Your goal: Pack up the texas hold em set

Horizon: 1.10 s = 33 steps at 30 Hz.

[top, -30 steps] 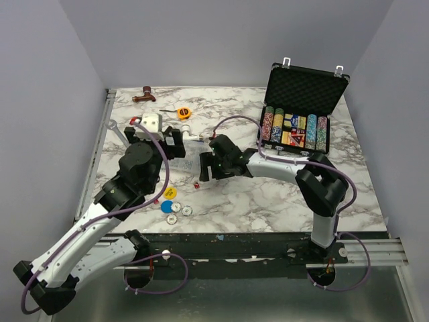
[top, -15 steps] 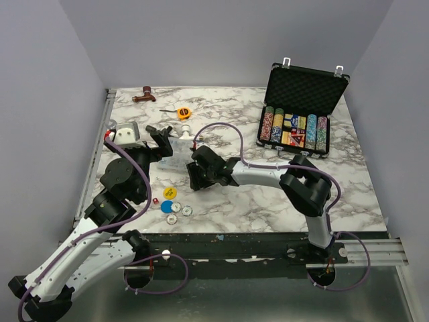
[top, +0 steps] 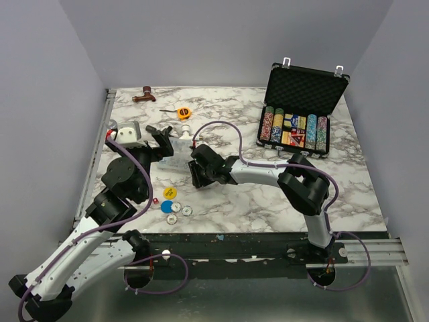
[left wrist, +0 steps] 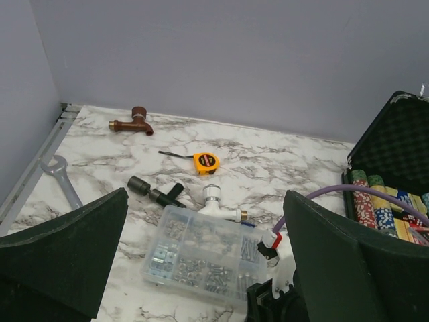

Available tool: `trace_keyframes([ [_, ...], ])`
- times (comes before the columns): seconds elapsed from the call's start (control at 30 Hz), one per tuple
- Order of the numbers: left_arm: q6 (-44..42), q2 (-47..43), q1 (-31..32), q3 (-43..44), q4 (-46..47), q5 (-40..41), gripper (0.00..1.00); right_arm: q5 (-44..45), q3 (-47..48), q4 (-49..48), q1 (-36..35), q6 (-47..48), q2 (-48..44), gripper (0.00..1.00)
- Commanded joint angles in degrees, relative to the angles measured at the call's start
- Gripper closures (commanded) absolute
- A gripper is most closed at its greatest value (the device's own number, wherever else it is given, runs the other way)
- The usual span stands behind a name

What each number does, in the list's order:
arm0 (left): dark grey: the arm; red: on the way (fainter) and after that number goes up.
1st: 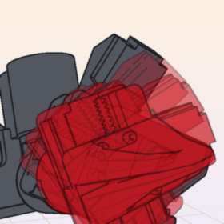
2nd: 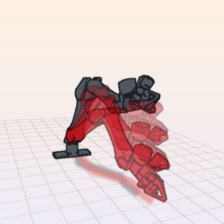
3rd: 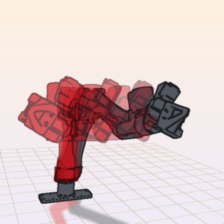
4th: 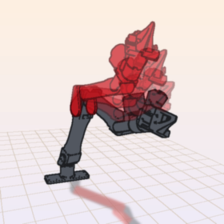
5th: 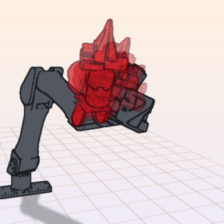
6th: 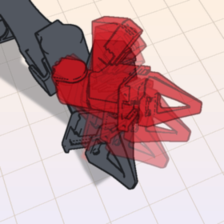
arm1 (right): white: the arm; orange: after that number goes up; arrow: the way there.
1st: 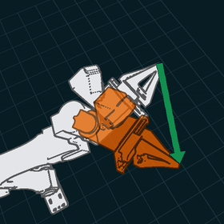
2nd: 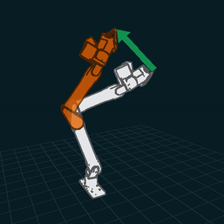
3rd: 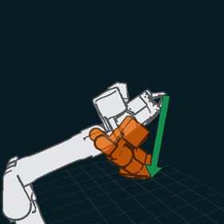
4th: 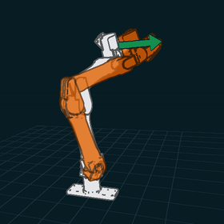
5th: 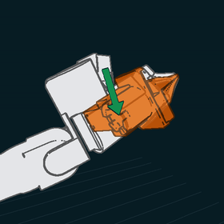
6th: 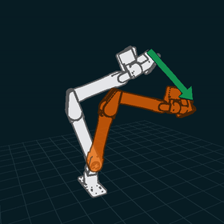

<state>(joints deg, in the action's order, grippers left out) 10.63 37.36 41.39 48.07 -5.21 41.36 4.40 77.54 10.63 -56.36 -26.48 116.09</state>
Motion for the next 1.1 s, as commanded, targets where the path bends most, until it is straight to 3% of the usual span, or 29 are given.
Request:
trace_keyframes([
  [0.0, -0.53, 0.51, 0.39, 0.27, 0.46, -1.01, 0.01, -0.41, 0.83, 1.41, -0.34, 0.64, 1.13, 0.57],
  [0.63, -0.53, 2.07, 0.41, 0.90, -0.32, -2.42, 0.01, -1.63, 0.19, 0.70, -0.33, 0.21, 1.75, 0.61],
  [0.87, -0.61, 2.27, 0.42, 0.96, -0.41, -2.35, 0.01, 2.24, -0.90, 0.06, -0.31, -2.42, -0.47, 0.78],
  [1.07, -0.57, 2.49, 0.39, 1.05, -0.50, -2.60, 0.01, 6.34, -6.04, -2.69, 3.69, -3.43, -10.17, 0.88],
])
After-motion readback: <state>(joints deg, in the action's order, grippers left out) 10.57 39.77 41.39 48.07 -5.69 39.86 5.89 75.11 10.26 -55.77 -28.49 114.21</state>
